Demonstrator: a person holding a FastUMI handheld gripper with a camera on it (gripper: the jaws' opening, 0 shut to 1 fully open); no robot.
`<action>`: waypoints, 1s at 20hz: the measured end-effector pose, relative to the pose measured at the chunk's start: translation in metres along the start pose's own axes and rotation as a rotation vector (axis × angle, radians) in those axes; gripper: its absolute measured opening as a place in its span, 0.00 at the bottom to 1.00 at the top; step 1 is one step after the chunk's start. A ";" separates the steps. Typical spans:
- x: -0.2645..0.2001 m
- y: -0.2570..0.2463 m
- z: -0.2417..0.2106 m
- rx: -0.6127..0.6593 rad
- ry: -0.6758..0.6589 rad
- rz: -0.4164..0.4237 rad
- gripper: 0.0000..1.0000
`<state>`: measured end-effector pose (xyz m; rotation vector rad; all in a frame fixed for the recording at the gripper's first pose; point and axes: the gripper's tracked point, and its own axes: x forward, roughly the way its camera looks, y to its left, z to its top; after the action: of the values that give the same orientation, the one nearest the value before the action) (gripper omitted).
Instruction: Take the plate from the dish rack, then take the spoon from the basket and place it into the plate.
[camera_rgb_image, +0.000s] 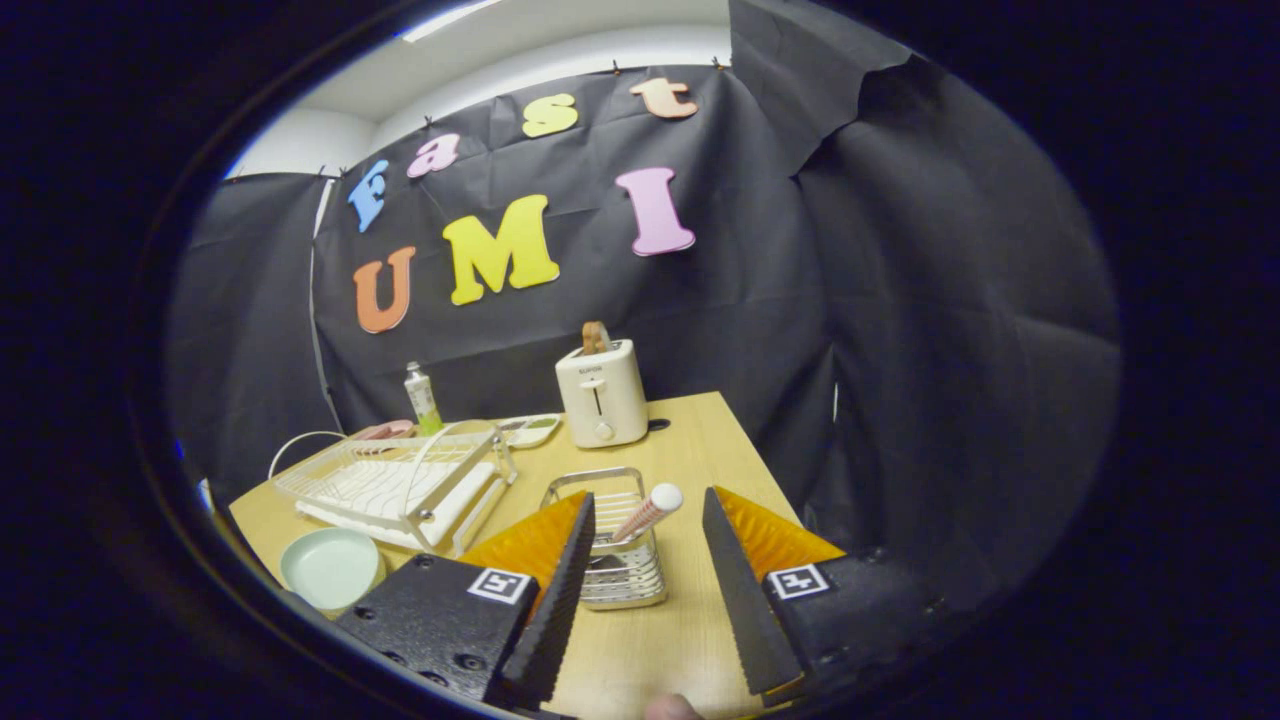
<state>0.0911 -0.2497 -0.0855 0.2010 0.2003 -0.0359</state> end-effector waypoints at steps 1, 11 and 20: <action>0.002 0.001 0.000 0.003 0.003 0.005 0.66; 0.008 0.018 -0.001 0.020 0.040 0.087 0.22; -0.004 0.023 0.016 -0.008 0.032 0.062 0.09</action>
<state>0.0911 -0.2307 -0.0649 0.2002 0.2258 0.0298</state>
